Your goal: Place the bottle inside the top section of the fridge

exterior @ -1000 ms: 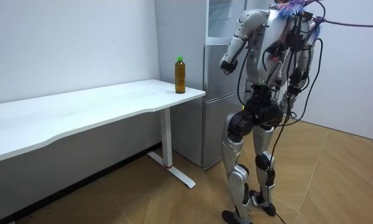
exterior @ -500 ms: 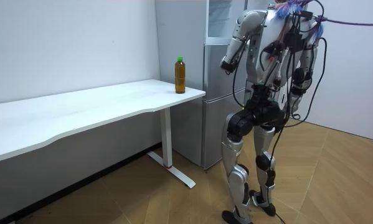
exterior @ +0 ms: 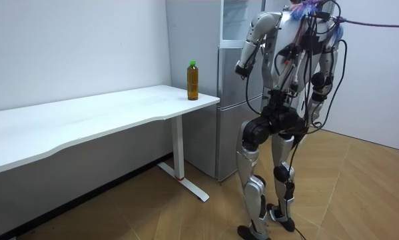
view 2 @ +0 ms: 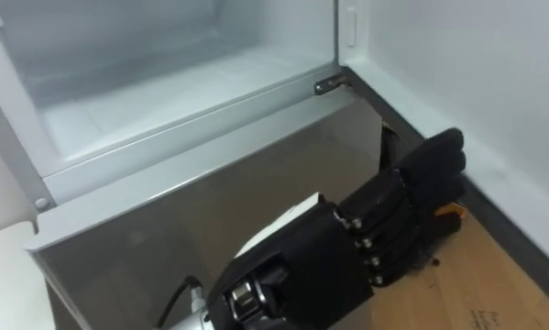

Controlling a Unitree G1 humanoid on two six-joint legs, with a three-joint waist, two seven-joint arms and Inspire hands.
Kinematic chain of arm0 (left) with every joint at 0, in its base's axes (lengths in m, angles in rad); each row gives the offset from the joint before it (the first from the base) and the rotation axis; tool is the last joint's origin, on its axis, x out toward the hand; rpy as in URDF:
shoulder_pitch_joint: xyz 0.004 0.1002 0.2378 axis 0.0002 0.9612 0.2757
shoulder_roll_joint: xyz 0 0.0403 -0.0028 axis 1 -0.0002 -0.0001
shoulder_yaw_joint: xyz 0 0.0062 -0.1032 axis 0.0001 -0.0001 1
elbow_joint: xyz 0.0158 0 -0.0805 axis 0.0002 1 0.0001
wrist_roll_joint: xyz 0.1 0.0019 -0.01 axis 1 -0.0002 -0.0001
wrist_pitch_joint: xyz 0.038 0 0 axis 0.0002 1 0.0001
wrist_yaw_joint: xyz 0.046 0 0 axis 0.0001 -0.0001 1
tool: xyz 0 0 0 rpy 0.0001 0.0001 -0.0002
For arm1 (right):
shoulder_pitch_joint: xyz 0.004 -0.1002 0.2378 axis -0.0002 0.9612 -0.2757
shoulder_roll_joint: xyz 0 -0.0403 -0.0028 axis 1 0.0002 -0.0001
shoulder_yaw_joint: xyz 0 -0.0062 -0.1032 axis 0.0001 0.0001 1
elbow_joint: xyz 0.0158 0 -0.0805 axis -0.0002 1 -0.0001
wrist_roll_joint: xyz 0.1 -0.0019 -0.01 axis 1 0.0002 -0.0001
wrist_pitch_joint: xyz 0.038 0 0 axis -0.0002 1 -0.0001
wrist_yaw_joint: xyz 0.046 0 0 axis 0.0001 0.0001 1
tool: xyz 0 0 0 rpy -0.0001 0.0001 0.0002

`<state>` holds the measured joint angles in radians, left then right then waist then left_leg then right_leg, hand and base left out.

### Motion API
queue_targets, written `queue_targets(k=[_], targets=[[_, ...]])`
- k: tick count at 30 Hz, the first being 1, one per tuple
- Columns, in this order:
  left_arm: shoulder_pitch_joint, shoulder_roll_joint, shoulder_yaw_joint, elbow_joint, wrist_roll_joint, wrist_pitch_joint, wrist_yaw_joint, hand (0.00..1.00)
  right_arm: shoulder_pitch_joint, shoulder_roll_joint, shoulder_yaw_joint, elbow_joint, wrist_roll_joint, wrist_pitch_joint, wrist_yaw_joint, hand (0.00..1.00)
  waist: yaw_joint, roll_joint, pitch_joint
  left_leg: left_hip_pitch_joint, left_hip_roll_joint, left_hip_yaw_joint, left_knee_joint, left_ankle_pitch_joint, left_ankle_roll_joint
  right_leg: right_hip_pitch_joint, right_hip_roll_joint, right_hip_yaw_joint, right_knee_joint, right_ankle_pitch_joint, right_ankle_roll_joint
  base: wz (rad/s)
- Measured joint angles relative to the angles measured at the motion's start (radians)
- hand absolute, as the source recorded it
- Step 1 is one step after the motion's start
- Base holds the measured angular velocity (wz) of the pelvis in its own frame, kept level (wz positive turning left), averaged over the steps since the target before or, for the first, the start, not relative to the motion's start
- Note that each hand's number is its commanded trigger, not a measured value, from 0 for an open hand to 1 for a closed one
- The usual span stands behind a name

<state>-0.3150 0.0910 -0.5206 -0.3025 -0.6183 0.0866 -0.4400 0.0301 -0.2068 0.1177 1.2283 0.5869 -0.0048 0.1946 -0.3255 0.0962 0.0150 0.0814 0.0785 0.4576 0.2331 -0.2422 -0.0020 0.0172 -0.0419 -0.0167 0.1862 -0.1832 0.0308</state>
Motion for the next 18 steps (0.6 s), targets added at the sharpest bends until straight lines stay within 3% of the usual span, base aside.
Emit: queue_targets(k=[8,18], targets=[[-0.002,0.000,0.000,0.000,-0.005,0.000,0.003,0.00,0.007,-0.008,-0.009,-0.012,-0.005,0.001,-0.009,0.00,-0.012,0.005,0.0003,0.001,0.000,0.004,-0.013,0.000,0.000,-0.008,0.007,0.023,0.000,0.003,-0.003,-0.07],[-0.002,0.002,-0.003,0.004,-0.011,0.000,0.037,0.00,0.016,-0.011,-0.022,-0.010,-0.007,0.000,-0.044,0.00,-0.029,0.002,0.0029,0.008,-0.001,-0.008,-0.030,0.003,-0.006,0.001,0.007,0.001,-0.001,0.005,-0.003,0.06]])
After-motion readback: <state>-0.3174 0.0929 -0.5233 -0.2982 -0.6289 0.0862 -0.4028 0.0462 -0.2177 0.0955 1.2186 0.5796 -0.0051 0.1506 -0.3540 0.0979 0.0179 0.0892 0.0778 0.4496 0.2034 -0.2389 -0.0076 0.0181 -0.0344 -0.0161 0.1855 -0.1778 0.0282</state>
